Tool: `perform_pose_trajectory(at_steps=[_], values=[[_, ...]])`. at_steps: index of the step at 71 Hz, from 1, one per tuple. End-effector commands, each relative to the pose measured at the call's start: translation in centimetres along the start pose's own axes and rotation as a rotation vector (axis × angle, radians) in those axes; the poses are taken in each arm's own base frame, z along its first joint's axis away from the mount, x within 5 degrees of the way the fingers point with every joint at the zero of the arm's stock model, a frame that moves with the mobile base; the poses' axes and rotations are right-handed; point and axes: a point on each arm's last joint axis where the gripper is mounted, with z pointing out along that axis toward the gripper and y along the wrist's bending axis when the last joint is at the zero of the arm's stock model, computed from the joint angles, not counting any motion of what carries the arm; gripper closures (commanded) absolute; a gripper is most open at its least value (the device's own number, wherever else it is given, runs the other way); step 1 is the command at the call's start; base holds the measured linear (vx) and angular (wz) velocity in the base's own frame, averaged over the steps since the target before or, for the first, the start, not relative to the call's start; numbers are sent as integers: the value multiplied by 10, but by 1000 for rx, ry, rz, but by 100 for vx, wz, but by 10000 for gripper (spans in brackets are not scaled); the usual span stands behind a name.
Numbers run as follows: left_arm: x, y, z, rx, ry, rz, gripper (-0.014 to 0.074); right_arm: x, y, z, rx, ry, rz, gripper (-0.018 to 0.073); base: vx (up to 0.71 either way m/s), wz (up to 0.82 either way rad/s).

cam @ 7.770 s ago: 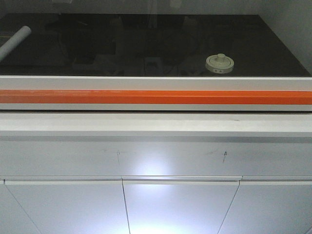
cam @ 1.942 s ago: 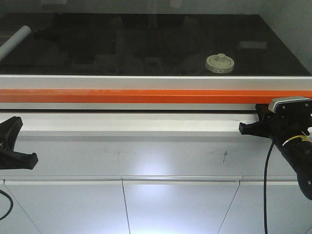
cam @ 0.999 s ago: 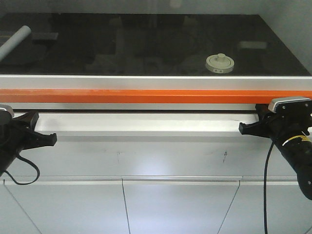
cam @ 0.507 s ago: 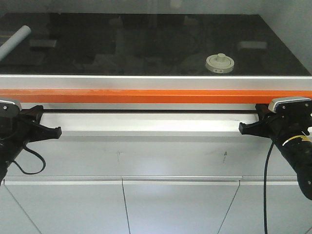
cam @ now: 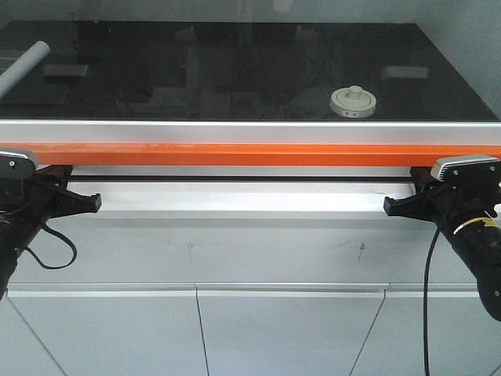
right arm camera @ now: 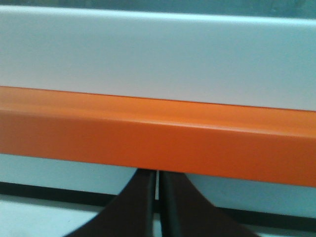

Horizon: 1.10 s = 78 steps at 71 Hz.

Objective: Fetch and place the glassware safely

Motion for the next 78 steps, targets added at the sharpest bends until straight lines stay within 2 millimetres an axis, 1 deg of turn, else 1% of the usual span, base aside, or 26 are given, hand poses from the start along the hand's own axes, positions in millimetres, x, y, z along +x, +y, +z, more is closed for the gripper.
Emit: perform_pose_trajectory(at_steps=[1,27,44,56,78], values=[[-34,0,0,-9,-221,-5,603,-29,-1,0,4,-174,-19,563,0,0],[-36,0,-1,-5,-242,-16,603,-29,-1,0,0,-175,-21,563,0,0],[-49,0,-6,-1,-279,-22,603,-33,0,-1,-9,-215,-23,563,0,0],[-60,1,-11,-3,-304,-19,603,-42,0,-4,-7,-236,-28,563,0,0],[-70,1,-17,-5,-318,-17,603,-55,-1,-8,-1,-270,-36,563,0,0]])
